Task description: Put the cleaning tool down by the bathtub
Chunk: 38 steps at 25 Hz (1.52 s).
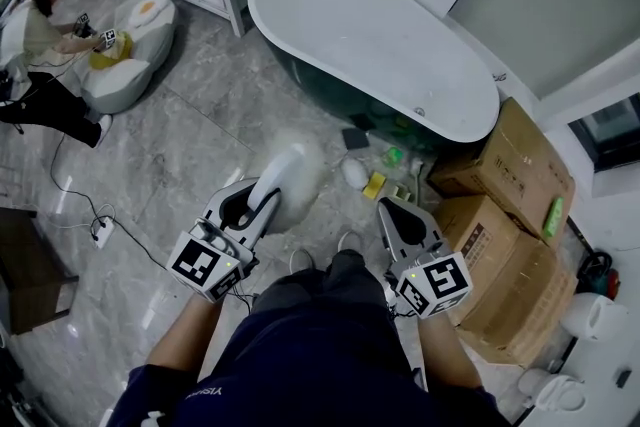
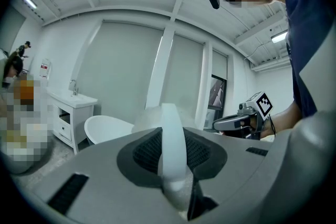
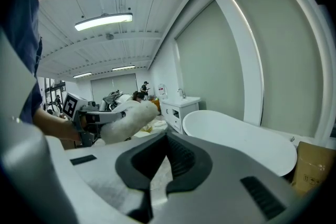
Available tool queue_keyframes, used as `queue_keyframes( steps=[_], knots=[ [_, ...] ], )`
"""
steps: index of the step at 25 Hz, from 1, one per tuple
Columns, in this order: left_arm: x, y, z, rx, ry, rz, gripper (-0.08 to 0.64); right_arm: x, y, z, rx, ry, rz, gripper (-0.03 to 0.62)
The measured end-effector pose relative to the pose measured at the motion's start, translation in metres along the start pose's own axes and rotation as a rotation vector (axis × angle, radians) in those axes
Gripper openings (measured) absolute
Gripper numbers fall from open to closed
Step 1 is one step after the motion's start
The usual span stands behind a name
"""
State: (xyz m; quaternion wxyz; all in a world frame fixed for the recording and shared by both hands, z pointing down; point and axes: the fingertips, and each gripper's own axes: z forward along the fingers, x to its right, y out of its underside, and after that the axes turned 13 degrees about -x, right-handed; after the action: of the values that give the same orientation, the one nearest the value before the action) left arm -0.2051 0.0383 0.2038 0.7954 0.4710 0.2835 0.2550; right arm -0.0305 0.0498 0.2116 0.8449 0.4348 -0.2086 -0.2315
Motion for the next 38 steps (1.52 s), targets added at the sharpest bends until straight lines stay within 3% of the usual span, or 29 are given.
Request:
queue_keyframes(
  steps=[11,21,29,38],
  knots=[
    [-0.035,0.000,0.057,-0.055,-0.031,-0.028,0.109,0.052,0.001,0.053,-0.043,-0.039,0.027,0.003],
    [-0.079,0.027,0.154,-0.141,-0.087,-0.089,0.109,0.126,0.013,0.131,-0.119,-0.126,-0.004,0.003],
    [-0.126,0.095,0.245,-0.261,-0.116,-0.106,0.109,0.192,0.065,0.215,-0.216,-0.182,-0.013,0.003],
    [-0.177,0.204,0.342,-0.331,-0.122,-0.096,0.109,0.235,0.159,0.310,-0.283,-0.209,-0.031,0.003]
  ],
)
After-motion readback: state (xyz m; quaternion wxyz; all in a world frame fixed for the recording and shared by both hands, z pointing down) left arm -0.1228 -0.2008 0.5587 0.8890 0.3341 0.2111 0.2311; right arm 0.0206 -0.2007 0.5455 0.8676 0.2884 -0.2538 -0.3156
